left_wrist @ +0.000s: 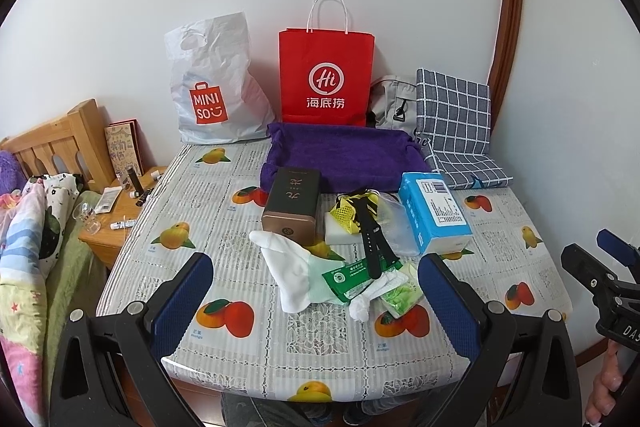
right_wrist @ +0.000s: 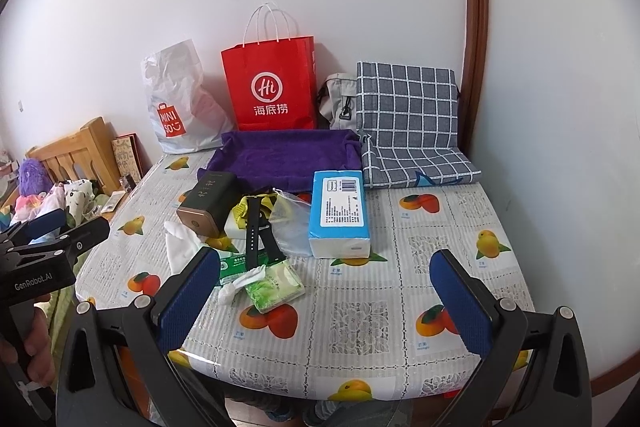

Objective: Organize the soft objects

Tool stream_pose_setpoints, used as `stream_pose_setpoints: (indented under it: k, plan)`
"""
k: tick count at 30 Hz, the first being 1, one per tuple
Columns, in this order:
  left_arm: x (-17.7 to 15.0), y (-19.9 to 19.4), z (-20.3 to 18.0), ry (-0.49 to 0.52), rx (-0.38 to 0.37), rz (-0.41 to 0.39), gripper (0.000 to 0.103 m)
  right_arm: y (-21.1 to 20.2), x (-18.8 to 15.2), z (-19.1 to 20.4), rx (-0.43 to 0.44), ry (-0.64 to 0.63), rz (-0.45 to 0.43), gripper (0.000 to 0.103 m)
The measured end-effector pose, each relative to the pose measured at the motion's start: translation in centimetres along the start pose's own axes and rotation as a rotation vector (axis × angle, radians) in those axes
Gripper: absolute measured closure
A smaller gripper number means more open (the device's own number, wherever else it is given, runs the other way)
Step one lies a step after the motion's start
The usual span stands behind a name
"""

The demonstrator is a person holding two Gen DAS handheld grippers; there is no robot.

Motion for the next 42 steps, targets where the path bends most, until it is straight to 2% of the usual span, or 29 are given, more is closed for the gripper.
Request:
stream_pose_setpoints:
  k: [11, 18, 29, 35, 37, 42]
  plan:
    - [-0.3, 0.1, 0.0, -0.003, 0.001, 0.006, 0.000, 0.0, 0.0, 0.1, 0.015, 0.006, -0.004, 0.000]
    - [-1.2, 2.4, 0.8, -0.026, 0.026, 0.046, 0.000, 1.4, -0.6, 0.3, 0.025, 0.002, 0.014, 0.001]
    - [-3.6, 7.9, 2.2, -0.069, 0.017, 0.128, 0.002, 7.6, -2.7, 0.3, 0.021, -0.017, 0.112, 0.014]
    - [-4.7, 10.9, 2.0, -0.073, -0.006, 0.180, 0.004, 11.4, -3.6, 0.8, 0.024, -0.040, 0.174, 0.028]
    - [-5.1, 11.8, 2.3, -0.082, -0.012, 0.197, 0.004, 12.7, -3.8, 1.2, 0.041, -0.055, 0.183, 0.034]
    - [-5.9, 13.5, 3.8, -0.108, -0.006, 0.227, 0.004, 15.3, -4.3, 3.1, 0.107, -0.066, 0.226, 0.042]
Point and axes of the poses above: each gripper's, at about its wrist camera, not at the fingertips, and y roughly the way its jaws point, z to its left, x to its top, the point moved 10 cm from there along y, roughly the way its jaws point, and after that the axes turned 10 degrees about y, right-handed, at the moved point
